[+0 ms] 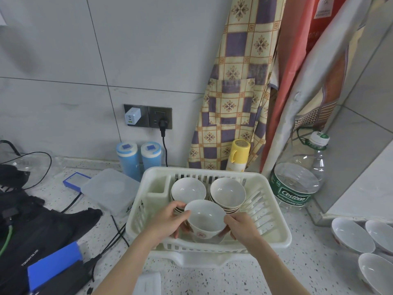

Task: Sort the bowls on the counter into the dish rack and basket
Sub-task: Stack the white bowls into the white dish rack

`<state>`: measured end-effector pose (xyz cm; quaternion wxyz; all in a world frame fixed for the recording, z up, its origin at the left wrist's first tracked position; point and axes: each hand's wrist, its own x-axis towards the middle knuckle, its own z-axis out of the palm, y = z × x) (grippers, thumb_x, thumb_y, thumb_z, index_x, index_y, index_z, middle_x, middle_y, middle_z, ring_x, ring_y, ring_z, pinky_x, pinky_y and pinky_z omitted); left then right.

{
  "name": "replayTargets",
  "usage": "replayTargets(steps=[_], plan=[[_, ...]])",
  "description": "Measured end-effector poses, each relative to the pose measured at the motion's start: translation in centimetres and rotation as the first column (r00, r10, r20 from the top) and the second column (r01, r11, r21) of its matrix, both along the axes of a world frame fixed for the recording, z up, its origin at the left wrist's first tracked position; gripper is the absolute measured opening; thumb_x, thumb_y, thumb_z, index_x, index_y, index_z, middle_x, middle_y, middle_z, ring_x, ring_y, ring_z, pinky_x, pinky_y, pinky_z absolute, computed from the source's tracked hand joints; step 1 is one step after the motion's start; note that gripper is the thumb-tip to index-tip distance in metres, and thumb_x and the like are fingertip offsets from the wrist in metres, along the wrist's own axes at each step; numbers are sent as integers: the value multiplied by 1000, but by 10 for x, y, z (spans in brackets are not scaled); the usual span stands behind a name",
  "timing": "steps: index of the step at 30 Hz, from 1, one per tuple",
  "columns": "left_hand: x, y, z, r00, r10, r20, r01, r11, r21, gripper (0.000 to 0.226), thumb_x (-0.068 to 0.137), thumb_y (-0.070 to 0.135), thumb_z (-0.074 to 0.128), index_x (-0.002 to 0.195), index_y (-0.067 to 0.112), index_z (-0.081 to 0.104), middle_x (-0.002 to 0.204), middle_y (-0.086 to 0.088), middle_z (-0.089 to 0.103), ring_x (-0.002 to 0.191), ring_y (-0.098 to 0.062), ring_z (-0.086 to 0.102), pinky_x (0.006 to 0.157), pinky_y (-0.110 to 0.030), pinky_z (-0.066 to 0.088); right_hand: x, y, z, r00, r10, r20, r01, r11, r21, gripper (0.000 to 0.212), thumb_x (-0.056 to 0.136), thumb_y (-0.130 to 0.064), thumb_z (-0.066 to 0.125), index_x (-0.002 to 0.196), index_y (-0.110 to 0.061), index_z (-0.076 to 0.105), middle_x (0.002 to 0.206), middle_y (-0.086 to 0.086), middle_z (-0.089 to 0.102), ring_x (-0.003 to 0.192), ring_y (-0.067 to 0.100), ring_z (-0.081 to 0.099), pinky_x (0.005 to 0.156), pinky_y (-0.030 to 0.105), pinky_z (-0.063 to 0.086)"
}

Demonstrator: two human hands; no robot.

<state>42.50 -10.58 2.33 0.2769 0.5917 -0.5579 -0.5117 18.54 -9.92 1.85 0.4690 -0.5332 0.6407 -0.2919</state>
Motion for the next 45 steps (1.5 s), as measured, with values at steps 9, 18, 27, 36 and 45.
replayTargets(steps=[9,18,27,36,45], plan=[[-2,-4,-4,994,-27,104,25,999,20,30,78,44,66,105,32,62,90,-8,76,50,-11,56,65,-32,47,0,-2,-3,988,23,-155,-12,997,71,28,82,-25,43,55,-18,41,64,-3,75,43,8,37,50,22,38],[-12,-8,-10,957,-89,275,80,996,43,27,88,42,59,112,32,64,85,11,64,78,-14,65,71,-28,48,2,-2,-5,959,-2,-283,28,996,88,48,84,-34,42,42,-29,63,59,-10,72,38,0,40,53,21,38],[-17,-7,-9,936,-113,335,96,993,66,16,78,43,65,90,35,71,92,10,75,82,-9,68,85,-33,54,3,-5,-8,919,-5,-395,50,993,103,50,84,-33,44,39,-24,63,56,-14,71,33,-4,44,48,20,36],[-21,-6,-11,890,-142,434,129,990,59,30,76,51,65,102,37,71,96,12,75,91,-9,68,90,-34,54,1,-6,-11,897,8,-442,34,996,87,44,83,-32,45,43,-19,58,57,-16,70,39,3,37,45,19,33],[-24,-7,-15,839,-94,535,98,995,22,24,80,38,63,98,25,72,98,9,74,86,-12,66,74,-27,49,0,-4,-7,878,39,-476,-2,997,78,36,82,-27,47,56,-17,69,50,-16,66,42,5,41,43,19,32]])
